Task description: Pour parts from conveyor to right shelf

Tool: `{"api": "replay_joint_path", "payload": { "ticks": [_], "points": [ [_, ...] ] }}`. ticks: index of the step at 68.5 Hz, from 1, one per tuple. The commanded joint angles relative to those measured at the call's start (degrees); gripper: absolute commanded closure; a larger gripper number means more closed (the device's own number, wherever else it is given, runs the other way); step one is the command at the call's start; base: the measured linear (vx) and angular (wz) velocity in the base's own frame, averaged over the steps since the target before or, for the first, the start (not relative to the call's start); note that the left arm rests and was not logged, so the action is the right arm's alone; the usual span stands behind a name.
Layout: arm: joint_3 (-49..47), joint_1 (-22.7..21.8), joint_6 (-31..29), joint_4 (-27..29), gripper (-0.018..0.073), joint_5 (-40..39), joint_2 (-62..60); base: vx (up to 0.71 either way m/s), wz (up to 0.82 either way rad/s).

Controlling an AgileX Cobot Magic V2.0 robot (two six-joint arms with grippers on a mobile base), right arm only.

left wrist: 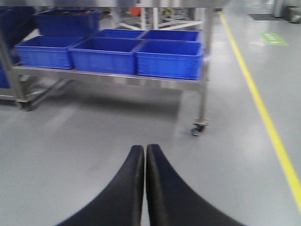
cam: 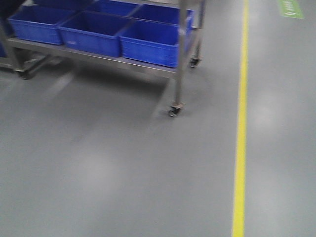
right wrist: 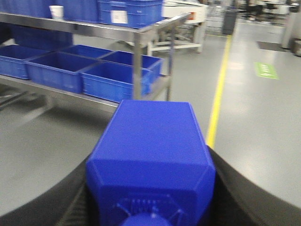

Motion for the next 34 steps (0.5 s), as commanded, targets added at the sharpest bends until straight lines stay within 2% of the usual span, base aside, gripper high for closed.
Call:
{"api": "replay_joint_path", "payload": {
  "ticks": [1,34],
  "points": [
    [-1.6,-0.3,-0.4,0.3,0.0568,-4.8,0.8,0.56,0.67],
    [-1.6,-0.3,-0.4,0.1,0.0568,-4.7,0.8,0.57,0.62]
  ]
}}
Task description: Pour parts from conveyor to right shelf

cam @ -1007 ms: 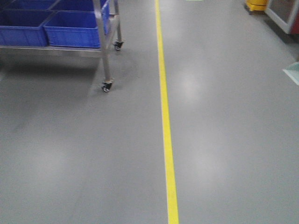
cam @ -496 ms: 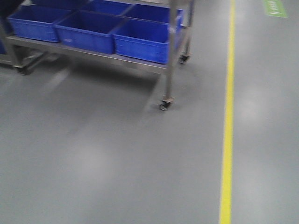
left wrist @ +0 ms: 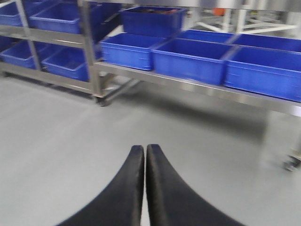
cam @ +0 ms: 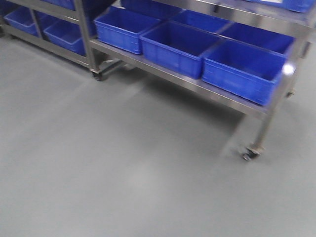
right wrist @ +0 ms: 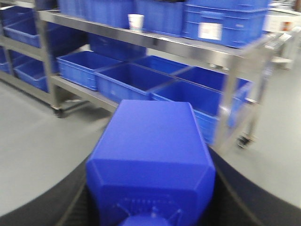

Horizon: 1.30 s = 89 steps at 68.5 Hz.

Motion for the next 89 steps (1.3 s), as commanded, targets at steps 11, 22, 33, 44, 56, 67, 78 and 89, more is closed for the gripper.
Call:
{"api": "replay_joint_path", "payload": {
  "ticks": [11,22,33,44,56,67,78,89],
  "points": [
    [-1.6,-0.3,-0.4,0.3,0.0568,-4.7,0.8,0.58,0.51],
    [-1.6,-0.3,-0.4,0.3,0.0568,-4.7,0.8,0.58,0.47],
    [-1.6,-0.3,-0.4,0.3,0.0568,-4.7,0.8,0.61,0.48],
    [-1.6,-0.3,-0.4,0.3,0.0568,-4.7,0.8,0.63,0.51],
    [-1.6,-0.3,-0.4,0.3,0.0568,-4.8,0.8,0.64,0.51],
    [-1.6,-0.3,-0.4,0.3,0.0568,-4.8,0.8,0.66,0.46],
    [-1.6,-0.3,-0.4,0.3,0.0568,-4.8,0.8,0.68,0.40],
    [-1.6,-0.3,-0.4,0.3,0.0568,-4.8,0.8,0.68,0.35]
  ]
}}
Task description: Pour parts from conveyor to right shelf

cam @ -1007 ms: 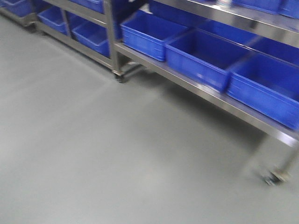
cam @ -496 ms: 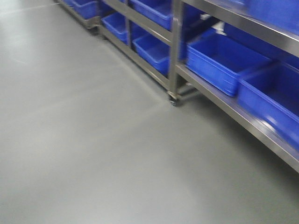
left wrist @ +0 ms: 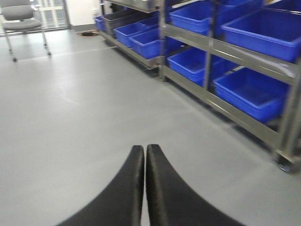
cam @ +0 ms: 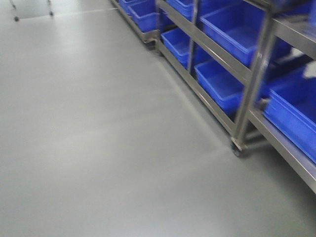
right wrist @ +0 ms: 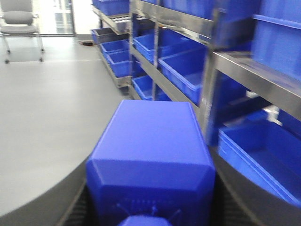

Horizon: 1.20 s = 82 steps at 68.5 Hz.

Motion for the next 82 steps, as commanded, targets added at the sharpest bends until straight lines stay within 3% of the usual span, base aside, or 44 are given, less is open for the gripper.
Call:
{"api": "replay_joint_path", "payload": {
  "ticks": [1,82],
  "points": [
    [-1.6,-0.3,-0.4,0.3,0.0568,-4.8,0.8,0.67,0.33],
    [-1.6,-0.3,-0.4,0.3,0.0568,-4.8,0.8,0.66,0.23]
  ]
}}
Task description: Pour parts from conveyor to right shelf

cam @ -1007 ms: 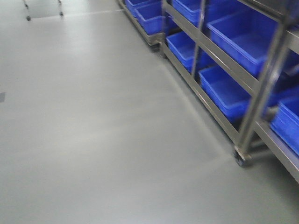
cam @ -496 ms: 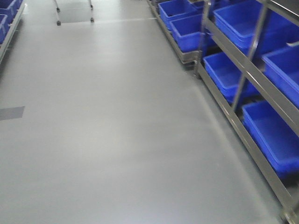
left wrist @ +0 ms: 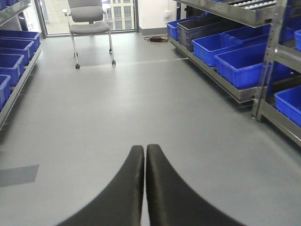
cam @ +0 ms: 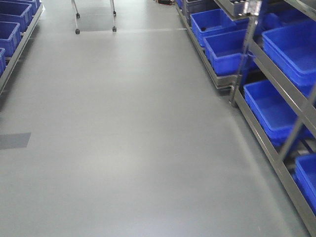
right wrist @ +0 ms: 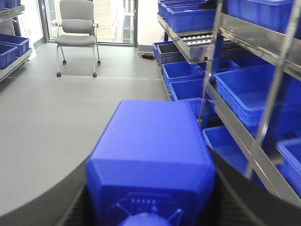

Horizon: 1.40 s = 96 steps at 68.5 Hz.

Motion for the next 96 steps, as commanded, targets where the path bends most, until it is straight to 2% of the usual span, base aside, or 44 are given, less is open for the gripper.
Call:
{"api": "replay_joint_path", "payload": {
  "ticks": [1,60,96],
  "points": [
    [-1.6,-0.3,-0.4,0.3,0.0568,-4.8,0.8,0.65,0.10],
    [-1.6,-0.3,-0.4,0.3,0.0568,-4.9,0.8,0.60,0.07],
    [-1.6,-0.3,-0.4,0.3,0.0568,-4.9,0.8,0.42,0.03]
  ]
}}
